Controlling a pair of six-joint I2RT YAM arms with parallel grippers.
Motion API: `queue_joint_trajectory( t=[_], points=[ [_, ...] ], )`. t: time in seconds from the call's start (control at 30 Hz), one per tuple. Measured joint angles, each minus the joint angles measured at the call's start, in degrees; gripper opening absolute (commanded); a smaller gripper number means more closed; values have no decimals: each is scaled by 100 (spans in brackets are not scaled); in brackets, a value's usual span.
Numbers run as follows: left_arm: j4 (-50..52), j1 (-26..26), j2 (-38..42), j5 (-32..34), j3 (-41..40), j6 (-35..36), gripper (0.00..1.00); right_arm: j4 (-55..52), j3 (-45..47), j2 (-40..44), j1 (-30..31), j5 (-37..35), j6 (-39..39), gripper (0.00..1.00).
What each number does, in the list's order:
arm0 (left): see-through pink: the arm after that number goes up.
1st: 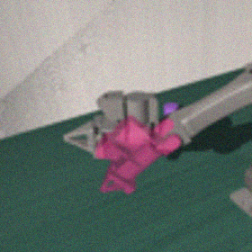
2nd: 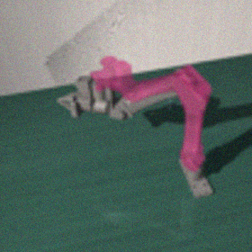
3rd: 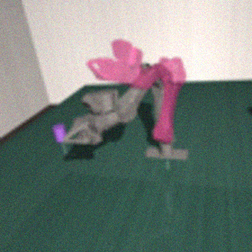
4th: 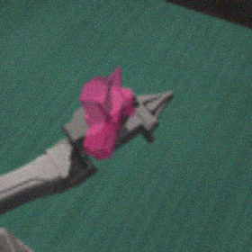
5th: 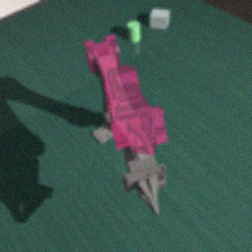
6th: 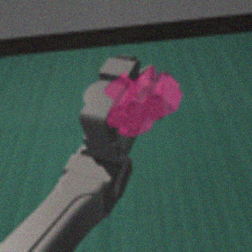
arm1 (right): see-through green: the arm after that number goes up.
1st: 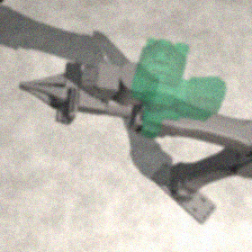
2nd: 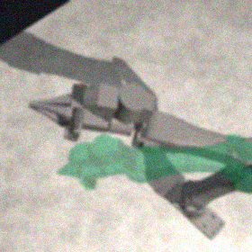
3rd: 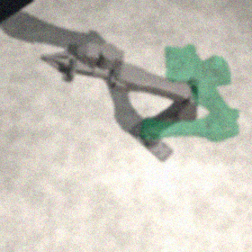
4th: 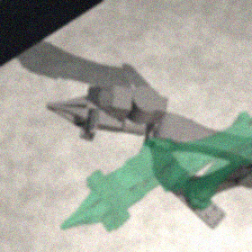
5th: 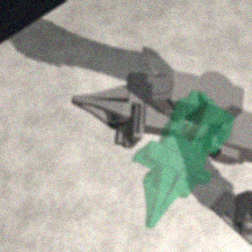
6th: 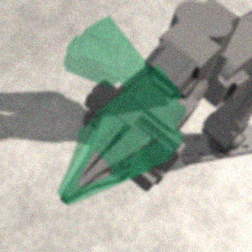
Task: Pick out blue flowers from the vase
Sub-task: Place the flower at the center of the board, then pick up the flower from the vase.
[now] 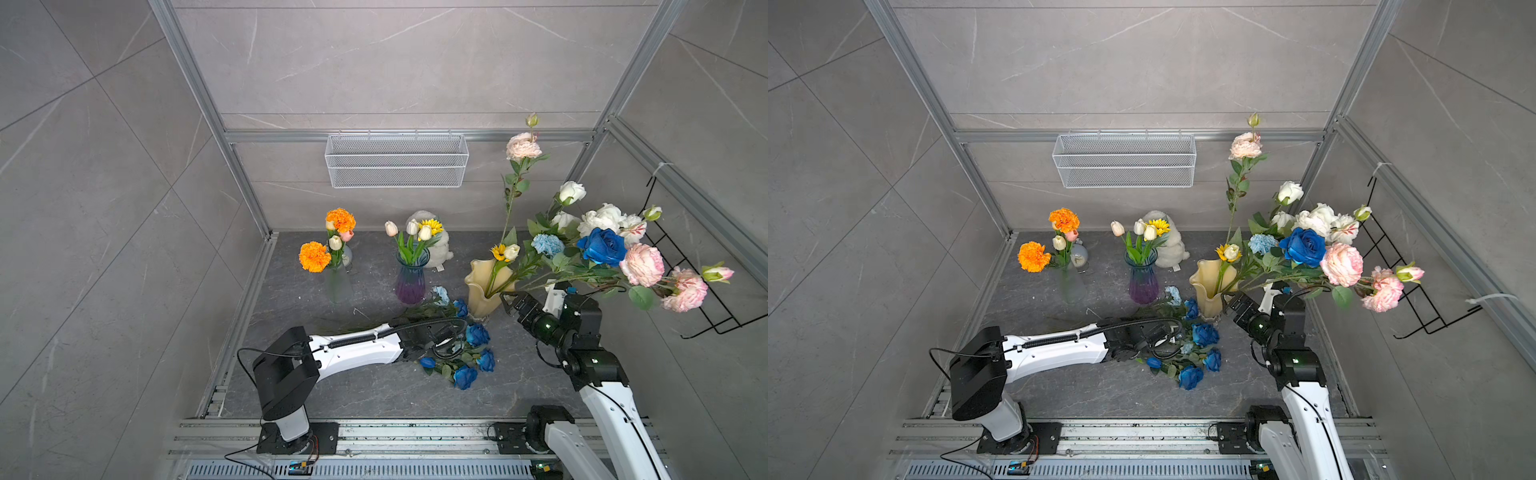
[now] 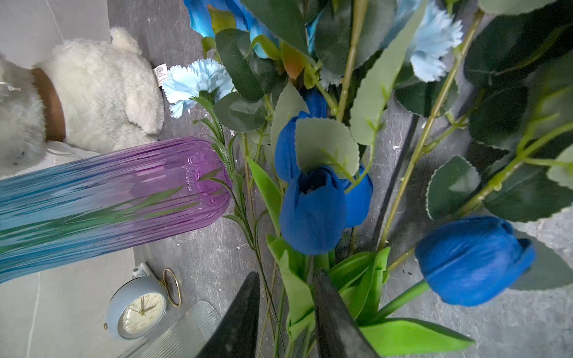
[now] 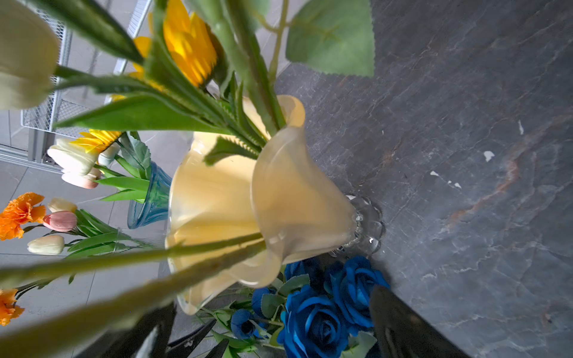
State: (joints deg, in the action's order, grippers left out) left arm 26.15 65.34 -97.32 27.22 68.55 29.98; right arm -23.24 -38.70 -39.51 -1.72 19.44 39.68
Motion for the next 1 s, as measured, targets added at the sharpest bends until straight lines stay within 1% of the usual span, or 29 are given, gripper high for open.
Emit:
queue_joint_trajectory(
  t=[0.17, 0.3, 0.43, 0.57, 0.77, 0.9, 1.0],
  points=[
    [-120, -109, 0, -101, -2, -22, 43, -7, 22, 122, 0, 0, -4, 100],
    [-105, -160, 44, -179, 7, -39, 52, -127, 28, 273, 0, 0, -44, 100],
    [-44, -164, 136, -293, 256, -59, 58, -223, 197, 568, 0, 4, -46, 100],
    [-39, -164, 251, -570, 907, -90, 60, -225, 608, 979, 0, 26, 31, 100],
    [-46, -166, 232, -1287, 2203, -136, 61, -273, 1001, 1711, 0, -162, 378, 100],
    [-59, -216, 13, -2055, 3097, -326, 62, -195, 1213, 2328, 0, -411, 737, 100],
    [-68, -273, -221, -2721, 3558, -551, 62, -92, 1397, 2634, 0, -551, 933, 100]
  ],
)
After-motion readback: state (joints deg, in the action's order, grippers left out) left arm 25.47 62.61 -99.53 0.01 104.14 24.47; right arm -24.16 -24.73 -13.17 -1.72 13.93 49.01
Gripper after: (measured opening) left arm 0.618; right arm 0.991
